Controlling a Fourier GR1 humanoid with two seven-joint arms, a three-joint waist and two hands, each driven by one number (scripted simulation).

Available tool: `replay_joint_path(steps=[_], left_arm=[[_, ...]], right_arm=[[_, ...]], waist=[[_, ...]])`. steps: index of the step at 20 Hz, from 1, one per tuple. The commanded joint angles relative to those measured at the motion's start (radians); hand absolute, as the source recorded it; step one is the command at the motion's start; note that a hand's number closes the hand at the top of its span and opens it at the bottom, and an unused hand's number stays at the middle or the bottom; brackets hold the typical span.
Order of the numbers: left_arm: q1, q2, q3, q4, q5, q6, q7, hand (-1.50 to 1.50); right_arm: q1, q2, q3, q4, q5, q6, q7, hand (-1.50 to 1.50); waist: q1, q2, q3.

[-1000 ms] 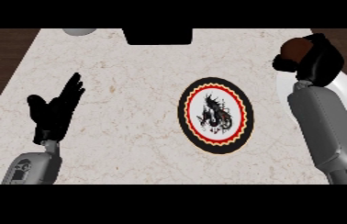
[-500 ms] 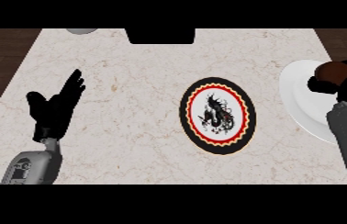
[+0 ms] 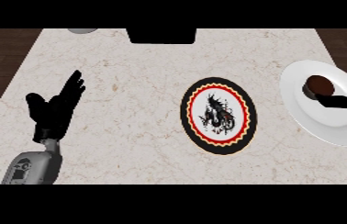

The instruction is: Pick the cupcake from the plate and place it in the plate

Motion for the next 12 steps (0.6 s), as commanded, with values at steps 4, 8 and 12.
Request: replay_joint_path(steps=[4, 8, 12], left_arm=[[0.017, -0.042, -0.02, 0.008, -0.036, 0.033, -0.023, 0.0], [0.011, 0.033, 0.037, 0.028, 0.006, -0.029, -0.015, 0.0], [0.037, -0.004, 0.016, 0.004, -0.008, -0.01, -0.024, 0.0]], right_arm=[[0.011, -0.004, -0.06, -0.021, -0.081, -0.092, -0.286, -1.5], [-0.025, 0.037, -0.096, -0.189, -0.214, 0.003, -0.418, -1.5], [-0.018, 0.063, -0.135, -0.312, -0.307, 0.044, -0.311, -1.5]], waist=[[-0.006, -0.002, 0.0], [-0.022, -0.011, -0.001], [-0.024, -0.011, -0.003]])
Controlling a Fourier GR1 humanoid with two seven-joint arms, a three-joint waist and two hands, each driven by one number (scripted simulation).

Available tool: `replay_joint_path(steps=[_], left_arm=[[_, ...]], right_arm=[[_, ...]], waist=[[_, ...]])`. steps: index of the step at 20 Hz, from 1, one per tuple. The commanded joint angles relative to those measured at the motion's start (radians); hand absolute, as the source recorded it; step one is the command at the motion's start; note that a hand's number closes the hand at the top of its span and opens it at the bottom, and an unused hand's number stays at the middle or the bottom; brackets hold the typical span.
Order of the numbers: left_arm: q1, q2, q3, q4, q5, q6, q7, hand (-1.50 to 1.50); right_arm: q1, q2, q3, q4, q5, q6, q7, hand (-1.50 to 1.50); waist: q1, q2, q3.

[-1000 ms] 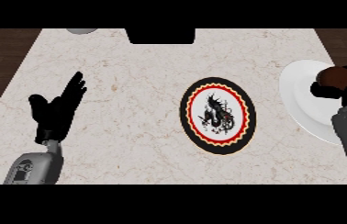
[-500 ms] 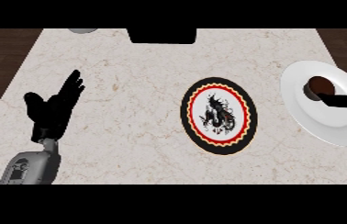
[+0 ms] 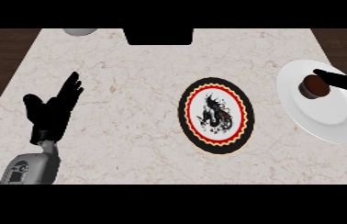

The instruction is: Pick the cupcake from the plate and place it in the plate

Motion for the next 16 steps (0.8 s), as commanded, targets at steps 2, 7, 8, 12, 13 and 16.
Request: replay_joint_path(steps=[2, 7, 8, 12, 13, 16], left_arm=[[-0.036, 0.028, 0.03, -0.014, 0.018, -0.009, 0.051, 0.0], [0.018, 0.0, 0.015, 0.029, -0.009, -0.012, -0.054, 0.0], [0.009, -0.024, -0.014, -0.032, -0.032, 0.024, 0.017, 0.0], [0.006, -0.029, 0.002, -0.01, -0.02, -0.002, 0.003, 0.0], [0.046, 0.01, 0.034, -0.037, 0.012, -0.052, -0.014, 0.0], [0.014, -0.001, 0.032, 0.003, -0.016, -0.049, -0.021, 0.0]], right_arm=[[0.041, 0.045, -0.076, -0.131, -0.165, 0.093, 0.062, -1.5], [0.141, 0.033, -0.117, -0.207, -0.311, 0.286, 0.097, -1.5], [0.16, 0.039, -0.122, -0.229, -0.33, 0.291, 0.095, -1.5], [0.21, -0.033, -0.167, -0.165, -0.395, 0.362, -0.009, -1.5], [0.262, 0.001, -0.149, -0.293, -0.395, 0.338, 0.032, -1.5], [0.262, 0.005, -0.142, -0.196, -0.402, 0.314, -0.063, -1.5]], waist=[[-0.013, -0.003, -0.001], [-0.006, 0.002, -0.001], [-0.001, 0.001, 0.0], [0.006, 0.005, 0.0], [0.004, 0.003, 0.0], [0.008, 0.005, 0.0]])
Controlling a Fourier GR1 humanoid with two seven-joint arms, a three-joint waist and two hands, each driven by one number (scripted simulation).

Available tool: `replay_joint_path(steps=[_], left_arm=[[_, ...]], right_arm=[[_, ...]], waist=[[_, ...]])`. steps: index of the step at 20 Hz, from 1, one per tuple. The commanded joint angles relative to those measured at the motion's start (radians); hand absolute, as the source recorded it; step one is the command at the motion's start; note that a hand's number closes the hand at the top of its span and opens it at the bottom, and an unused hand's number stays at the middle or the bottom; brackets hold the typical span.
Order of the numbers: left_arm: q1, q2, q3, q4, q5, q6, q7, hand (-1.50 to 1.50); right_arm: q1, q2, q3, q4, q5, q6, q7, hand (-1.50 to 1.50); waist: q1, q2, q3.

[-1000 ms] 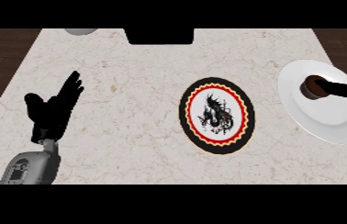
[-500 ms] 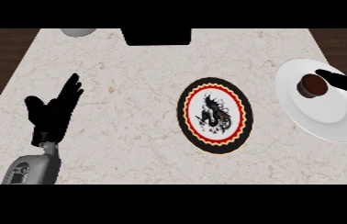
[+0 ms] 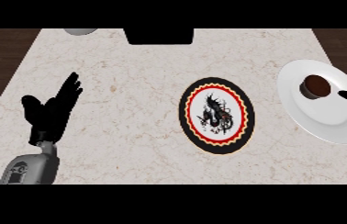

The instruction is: Pick the cupcake from the plate and place it in the plate

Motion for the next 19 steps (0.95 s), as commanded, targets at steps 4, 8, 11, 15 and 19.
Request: replay_joint_path(steps=[4, 8, 11, 15, 19], left_arm=[[0.0, -0.01, 0.02, 0.04, -0.018, -0.016, -0.049, 0.0], [-0.042, -0.041, 0.001, 0.038, -0.046, 0.012, -0.01, 0.0], [-0.019, -0.037, 0.0, -0.017, -0.041, 0.004, 0.026, 0.0], [-0.03, -0.033, 0.02, -0.005, -0.024, -0.017, 0.03, 0.0], [0.026, -0.012, 0.045, -0.032, -0.021, -0.043, -0.021, 0.0]], right_arm=[[0.148, -0.004, -0.008, -0.096, -0.052, 0.025, -0.021, -1.5], [0.129, -0.065, -0.034, -0.005, -0.089, 0.048, -0.053, -1.5], [0.18, -0.092, -0.062, 0.019, -0.108, 0.086, -0.104, -1.5], [0.187, -0.119, -0.05, 0.073, -0.088, 0.072, -0.11, -1.5], [0.201, -0.152, -0.062, 0.1, -0.116, 0.105, -0.107, -1.5]], waist=[[0.0, 0.001, 0.0], [0.002, 0.001, 0.0], [0.002, 0.001, 0.0], [0.002, 0.001, 0.0], [0.003, 0.001, 0.0]])
